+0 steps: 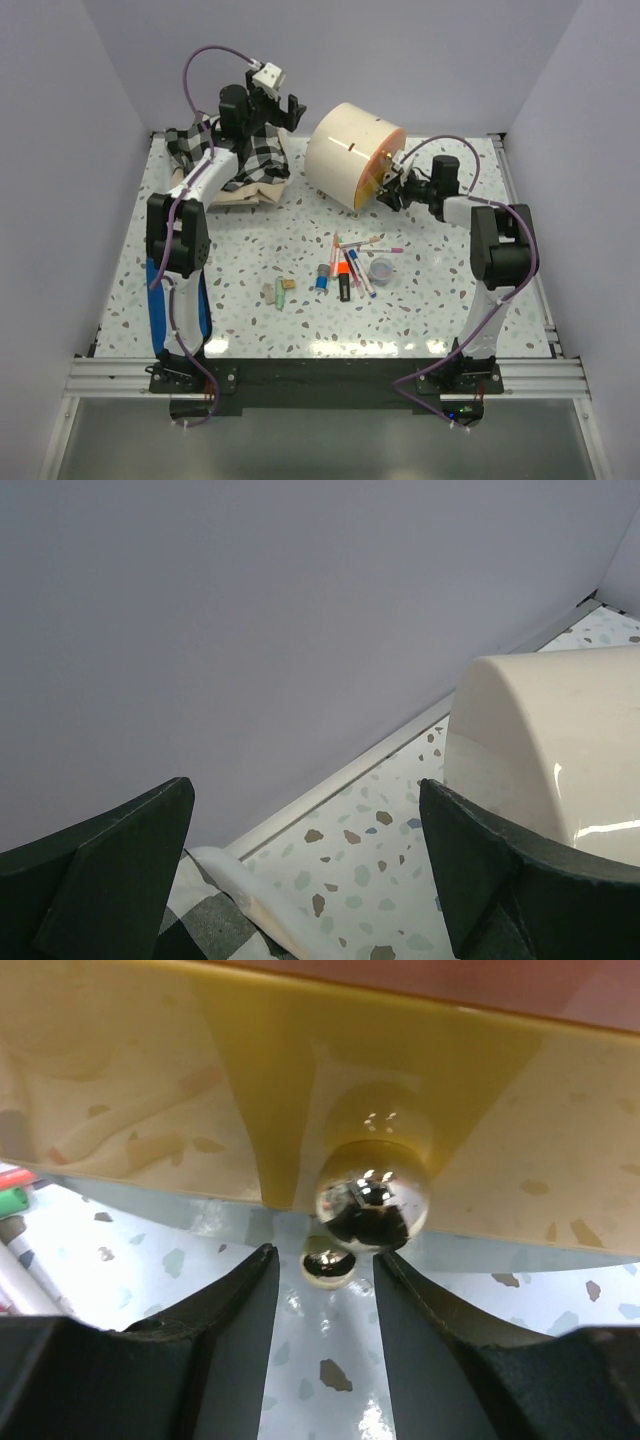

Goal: Sort the stationery into containers
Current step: Open the drawer in the storage box.

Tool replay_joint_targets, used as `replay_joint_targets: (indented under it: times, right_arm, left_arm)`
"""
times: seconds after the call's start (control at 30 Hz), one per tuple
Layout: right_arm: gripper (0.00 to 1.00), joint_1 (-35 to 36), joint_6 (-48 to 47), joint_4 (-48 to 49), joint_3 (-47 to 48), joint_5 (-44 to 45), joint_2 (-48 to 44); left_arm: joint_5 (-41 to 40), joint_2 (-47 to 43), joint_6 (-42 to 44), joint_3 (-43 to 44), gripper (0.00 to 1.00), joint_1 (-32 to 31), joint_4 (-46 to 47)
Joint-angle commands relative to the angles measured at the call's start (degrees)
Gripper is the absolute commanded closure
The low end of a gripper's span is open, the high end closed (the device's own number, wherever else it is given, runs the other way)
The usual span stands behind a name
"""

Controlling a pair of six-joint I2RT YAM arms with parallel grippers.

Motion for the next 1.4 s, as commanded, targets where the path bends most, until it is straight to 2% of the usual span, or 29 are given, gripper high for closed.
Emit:
replay_joint_targets:
  times: [0.0,0.3,0.43,0.53,0.67,0.8,0.9,1.2,1.37]
  right_arm:
    - [0.54,-0.04,1.96,-1.26,3.92,1.62,1.73]
    - [0.54,0.58,1.34,-3.81,5.68,3.21,2.52]
    - [0.60,0.93,1.52,-4.16,6.47,3.21,2.96]
    - [0.61,1.28,1.69,-4.43,6.47,3.21,3.05]
    - [0.57,2.25,4.15,-0.22,2.62,3.55,1.30]
    - [0.62,2.86,6.79,4.43,-0.55,4.43,0.59]
    - [0.59,2.86,7.84,7.16,-0.82,5.14,0.68]
    - [0.55,2.87,9.25,11.92,-2.49,5.58,-1.08]
    - [0.57,2.86,9.25,11.39,-2.23,6.28,-0.99]
  left_arm:
    - [-0.05,-1.36,-1.34,-1.16,0.00,1.04,3.90]
    - [-0.40,-1.62,-1.60,-1.86,0.00,1.66,5.05]
    - [-0.40,-1.62,-1.60,-2.39,0.00,1.75,5.31]
    - [-0.40,-1.80,-1.60,-2.91,0.00,1.75,5.66]
    - [-0.84,-1.88,-1.43,-3.44,0.00,1.83,6.36]
    - [-1.10,-1.88,-1.17,-3.53,0.00,1.83,6.63]
    - [-1.01,-1.88,-1.17,-3.62,0.00,1.83,6.63]
    - [-0.48,-2.59,-1.25,-4.85,0.00,1.83,6.80]
    - [-0.57,-2.76,-1.52,-5.29,0.00,1.83,7.33]
